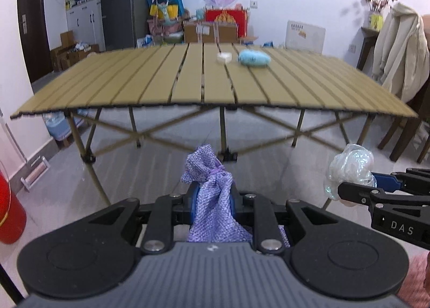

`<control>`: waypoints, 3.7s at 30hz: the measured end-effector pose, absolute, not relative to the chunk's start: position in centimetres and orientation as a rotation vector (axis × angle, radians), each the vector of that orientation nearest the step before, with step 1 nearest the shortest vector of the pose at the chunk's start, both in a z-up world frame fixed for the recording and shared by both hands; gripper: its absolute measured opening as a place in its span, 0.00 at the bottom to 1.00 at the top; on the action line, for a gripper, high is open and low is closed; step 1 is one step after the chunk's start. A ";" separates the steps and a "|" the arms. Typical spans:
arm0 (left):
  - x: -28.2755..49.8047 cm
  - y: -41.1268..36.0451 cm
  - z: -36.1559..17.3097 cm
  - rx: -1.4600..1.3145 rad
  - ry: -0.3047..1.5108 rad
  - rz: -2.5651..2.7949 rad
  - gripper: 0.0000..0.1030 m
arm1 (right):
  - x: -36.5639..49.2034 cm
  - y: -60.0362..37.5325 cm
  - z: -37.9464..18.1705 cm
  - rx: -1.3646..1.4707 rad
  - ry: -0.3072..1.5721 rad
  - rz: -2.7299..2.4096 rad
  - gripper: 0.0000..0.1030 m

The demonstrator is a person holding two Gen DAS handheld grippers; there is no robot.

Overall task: Collect trash
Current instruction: 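Lift the plastic bag and purple cloth and carry both toward the bin, then lower both tools with the bag and cloth over the bin opening, then lower the left tool into the bin and open it to drop the purple cloth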

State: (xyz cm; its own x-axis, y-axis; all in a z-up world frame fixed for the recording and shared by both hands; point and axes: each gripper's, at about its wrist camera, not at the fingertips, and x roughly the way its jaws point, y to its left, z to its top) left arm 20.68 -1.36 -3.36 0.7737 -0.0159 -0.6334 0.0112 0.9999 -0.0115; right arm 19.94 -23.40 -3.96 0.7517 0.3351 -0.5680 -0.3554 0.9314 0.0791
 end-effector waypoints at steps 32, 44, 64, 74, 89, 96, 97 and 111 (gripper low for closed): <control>20.5 1.5 -18.1 0.064 0.945 0.077 0.21 | 19.9 -23.2 -18.1 -0.082 0.873 0.320 0.32; 21.6 1.7 -19.1 0.046 0.990 0.092 0.21 | 21.2 -24.0 -19.0 -0.041 0.889 0.301 0.32; 23.6 1.0 -18.2 0.057 0.972 0.101 0.21 | 24.4 -23.8 -18.4 -0.049 0.862 0.281 0.32; 26.7 -1.5 -17.6 0.066 0.965 0.063 0.21 | 26.6 -24.3 -18.5 -0.036 0.868 0.245 0.32; 31.6 -6.2 -17.5 0.052 0.961 0.045 0.21 | 29.8 -25.5 -18.4 0.009 0.854 0.190 0.32; 33.3 -7.2 -18.5 0.019 0.988 0.068 0.21 | 30.9 -26.8 -18.8 0.053 0.863 0.143 0.32; 33.5 -7.4 -18.7 0.020 0.994 0.075 0.21 | 30.9 -27.0 -18.9 0.059 0.865 0.137 0.32; 35.2 -7.8 -22.5 -0.001 1.143 0.153 0.21 | 31.0 -27.4 -20.2 0.045 0.900 0.102 0.32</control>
